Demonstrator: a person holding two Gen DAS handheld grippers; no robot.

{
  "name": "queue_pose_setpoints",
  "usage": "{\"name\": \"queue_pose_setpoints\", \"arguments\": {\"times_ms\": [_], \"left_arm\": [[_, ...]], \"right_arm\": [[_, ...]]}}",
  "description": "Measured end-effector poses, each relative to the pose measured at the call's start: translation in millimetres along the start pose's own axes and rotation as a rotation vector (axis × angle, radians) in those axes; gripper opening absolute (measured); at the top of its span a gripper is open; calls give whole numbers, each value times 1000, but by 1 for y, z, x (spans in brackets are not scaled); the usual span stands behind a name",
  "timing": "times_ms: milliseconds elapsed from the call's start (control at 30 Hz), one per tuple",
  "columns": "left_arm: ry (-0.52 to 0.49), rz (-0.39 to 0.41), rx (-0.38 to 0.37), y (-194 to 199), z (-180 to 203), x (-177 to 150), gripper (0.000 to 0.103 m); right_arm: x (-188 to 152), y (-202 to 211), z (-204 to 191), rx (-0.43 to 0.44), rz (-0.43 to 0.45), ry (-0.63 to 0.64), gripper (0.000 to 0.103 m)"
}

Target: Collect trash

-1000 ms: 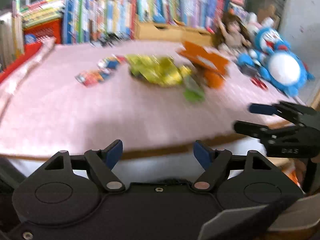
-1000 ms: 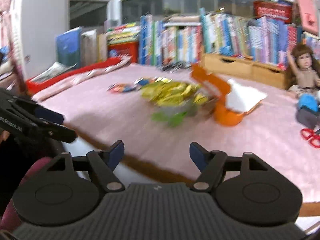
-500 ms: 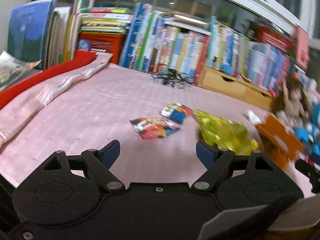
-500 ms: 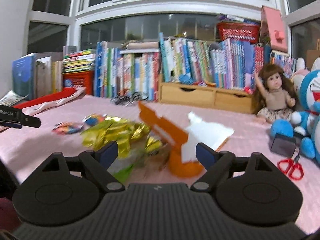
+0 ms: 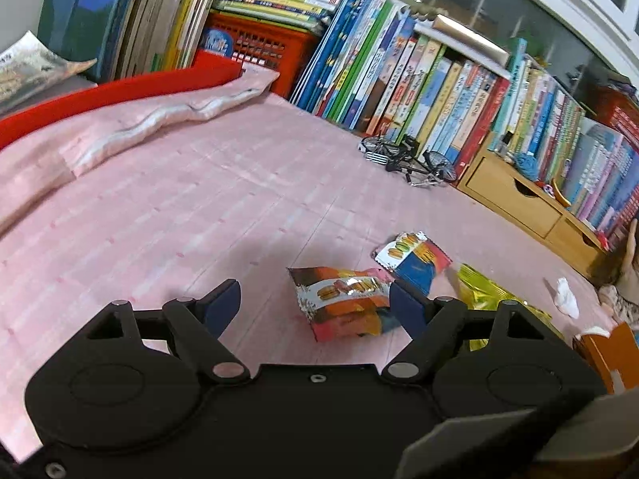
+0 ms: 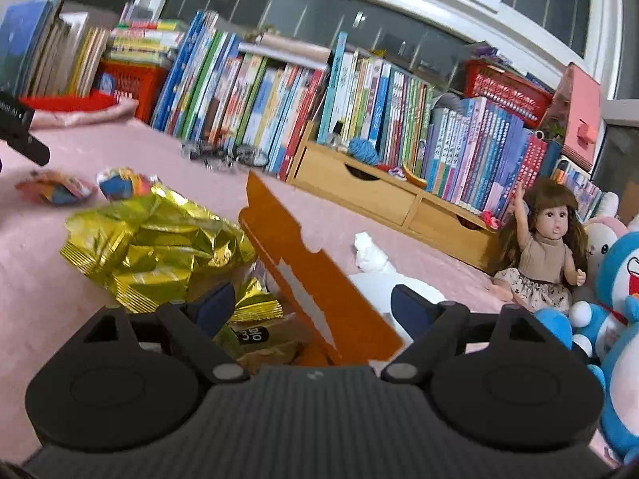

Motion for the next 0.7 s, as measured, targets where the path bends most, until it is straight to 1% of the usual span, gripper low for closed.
{"name": "queue_pose_setpoints", "arguments": {"times_ms": [67, 133, 167, 233, 267, 333, 367, 400, 433, 467, 500, 567, 700], "left_arm": [[16, -16, 6, -9, 0, 0, 77], [36, -49, -3, -18, 1, -1, 75], [38, -47, -6, -21, 1, -1, 75], [28, -39, -9, -23, 5, -1, 74], [28, -43, -16, -25, 7, -1, 69], [32, -46, -31, -27, 11, -2, 55], [26, -52, -31, -28, 13, -4, 33], [20, -55, -26, -27, 14, -6, 19], [17, -47, -20, -25, 15, -7, 19], [12, -26, -27, -20, 17, -9, 15], [5, -7, -36, -15, 18, -9, 5], [-7, 21, -52, -6, 21, -8, 5], [-22, 45, -74, 8, 27, -1, 3]], "right_arm": [[0, -5, 0, -4, -8, -5, 86], [0, -9, 0, -6, -12, -5, 80], [1, -10, 0, -9, -12, 1, 78], [2, -11, -1, -5, -12, 16, 68], [2, -11, -1, -3, -9, 21, 64], [3, -12, -2, -6, -4, 29, 53], [4, -12, -2, -10, 4, 33, 50], [4, -11, -2, -17, 13, 37, 42], [5, -9, -1, -27, 26, 42, 34], [7, -6, -1, -39, 43, 47, 30], [8, -4, 0, -46, 56, 48, 28], [12, 2, 2, -47, 86, 47, 27], [24, 12, 11, -35, 127, 24, 26]]}}
Point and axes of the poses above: each gripper's, at about its wrist camera, not at the fingertips, and y roughly against the way its jaws point, z to its right, x to its top, the point moved 4 cm from there along -y, roughly the way its jaws point, and after that the axes turned 3 degrees about y, right-handed, at the moved point
